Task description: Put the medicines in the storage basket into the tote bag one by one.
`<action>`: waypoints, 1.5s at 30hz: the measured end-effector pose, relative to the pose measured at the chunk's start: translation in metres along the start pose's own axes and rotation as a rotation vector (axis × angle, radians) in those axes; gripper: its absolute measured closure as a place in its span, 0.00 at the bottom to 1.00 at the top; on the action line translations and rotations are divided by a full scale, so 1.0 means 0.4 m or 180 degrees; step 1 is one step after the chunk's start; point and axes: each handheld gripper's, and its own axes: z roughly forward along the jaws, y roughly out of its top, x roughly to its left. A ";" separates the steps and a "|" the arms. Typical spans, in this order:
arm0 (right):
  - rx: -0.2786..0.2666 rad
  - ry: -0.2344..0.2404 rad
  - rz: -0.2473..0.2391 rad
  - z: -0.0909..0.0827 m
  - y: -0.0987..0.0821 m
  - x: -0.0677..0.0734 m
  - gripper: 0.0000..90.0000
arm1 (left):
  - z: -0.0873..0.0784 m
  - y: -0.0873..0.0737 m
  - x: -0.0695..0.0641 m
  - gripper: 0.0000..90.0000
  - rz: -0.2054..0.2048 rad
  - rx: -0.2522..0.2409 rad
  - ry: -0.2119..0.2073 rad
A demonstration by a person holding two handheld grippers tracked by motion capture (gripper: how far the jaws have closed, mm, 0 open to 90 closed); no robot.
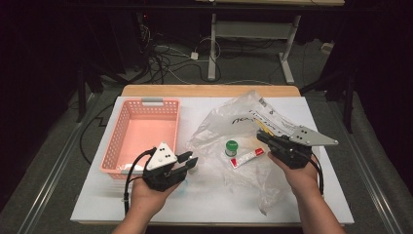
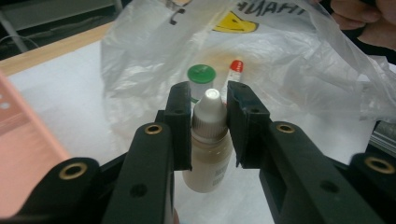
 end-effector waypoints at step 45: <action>-0.0060 -0.0022 0.0052 -0.008 0.006 -0.013 1.00 | 0.499 0.094 -0.142 0.78 0.0318 0.0011 -0.0378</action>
